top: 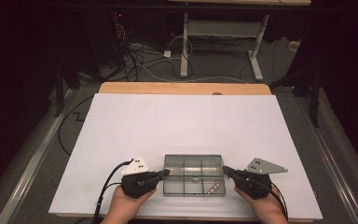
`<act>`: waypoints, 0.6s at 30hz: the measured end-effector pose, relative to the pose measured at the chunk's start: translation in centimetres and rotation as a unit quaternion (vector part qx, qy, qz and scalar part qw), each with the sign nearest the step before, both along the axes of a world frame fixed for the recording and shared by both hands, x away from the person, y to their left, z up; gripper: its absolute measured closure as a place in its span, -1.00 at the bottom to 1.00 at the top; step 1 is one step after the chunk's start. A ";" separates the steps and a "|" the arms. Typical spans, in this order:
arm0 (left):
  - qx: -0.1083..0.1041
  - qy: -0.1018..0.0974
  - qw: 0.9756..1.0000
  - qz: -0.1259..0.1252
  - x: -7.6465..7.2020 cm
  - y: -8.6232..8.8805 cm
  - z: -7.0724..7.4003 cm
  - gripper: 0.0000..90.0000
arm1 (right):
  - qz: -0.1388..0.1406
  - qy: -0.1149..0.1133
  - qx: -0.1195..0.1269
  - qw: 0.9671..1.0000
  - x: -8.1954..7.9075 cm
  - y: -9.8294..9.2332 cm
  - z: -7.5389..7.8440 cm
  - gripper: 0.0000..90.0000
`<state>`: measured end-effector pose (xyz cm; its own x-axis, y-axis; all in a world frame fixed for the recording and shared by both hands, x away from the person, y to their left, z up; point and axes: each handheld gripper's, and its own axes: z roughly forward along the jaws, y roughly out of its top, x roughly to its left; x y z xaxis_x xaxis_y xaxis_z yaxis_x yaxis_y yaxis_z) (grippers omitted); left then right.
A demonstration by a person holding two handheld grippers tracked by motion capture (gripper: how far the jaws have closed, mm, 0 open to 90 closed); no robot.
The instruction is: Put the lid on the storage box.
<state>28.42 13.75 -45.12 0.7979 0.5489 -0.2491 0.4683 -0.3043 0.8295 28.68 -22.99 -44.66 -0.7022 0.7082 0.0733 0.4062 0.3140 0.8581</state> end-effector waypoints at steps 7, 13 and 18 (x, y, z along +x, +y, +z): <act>0.005 -0.003 1.000 0.000 -0.2 0.1 -0.2 0.94 | -0.015 0.001 -0.002 1.000 -0.1 -1.2 -0.2 1.00; 0.012 -0.007 1.000 0.004 -0.4 0.1 -0.2 0.94 | -0.039 0.011 -0.013 0.999 0.2 -2.7 -0.9 1.00; 0.012 -0.008 1.000 0.006 -0.7 0.5 -0.4 0.94 | -0.061 0.020 -0.018 0.998 0.3 -4.1 -1.4 0.90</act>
